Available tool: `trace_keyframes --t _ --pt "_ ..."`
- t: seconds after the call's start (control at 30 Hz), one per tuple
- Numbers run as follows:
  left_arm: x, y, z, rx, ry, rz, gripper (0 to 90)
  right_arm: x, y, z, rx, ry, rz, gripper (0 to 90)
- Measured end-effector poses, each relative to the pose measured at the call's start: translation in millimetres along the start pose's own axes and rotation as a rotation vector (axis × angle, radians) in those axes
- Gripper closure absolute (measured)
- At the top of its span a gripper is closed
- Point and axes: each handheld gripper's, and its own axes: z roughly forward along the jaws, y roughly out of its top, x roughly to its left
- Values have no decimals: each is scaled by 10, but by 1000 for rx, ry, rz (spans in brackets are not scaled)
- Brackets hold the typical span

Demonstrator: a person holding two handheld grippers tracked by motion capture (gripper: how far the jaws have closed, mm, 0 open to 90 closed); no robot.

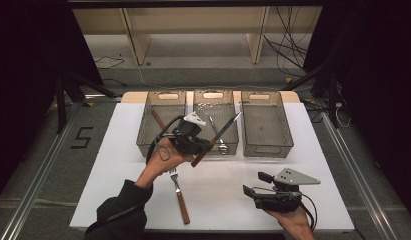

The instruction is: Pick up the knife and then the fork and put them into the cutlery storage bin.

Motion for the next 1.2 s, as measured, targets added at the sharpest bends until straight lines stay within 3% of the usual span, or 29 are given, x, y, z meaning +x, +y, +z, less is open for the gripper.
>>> trace_keyframes --t 0.37,0.57,0.93,1.2 --pt "-19 442 392 -28 -32 -32 763 10 -33 -28 3 6 5 273" --pt "30 622 583 -60 -46 -75 763 24 -40 -23 3 15 2 272" --pt "87 894 880 -111 -56 -135 763 38 -52 -4 14 31 1 271" --pt "81 1011 1100 -109 -50 -155 763 28 -59 -1 13 39 1 270"
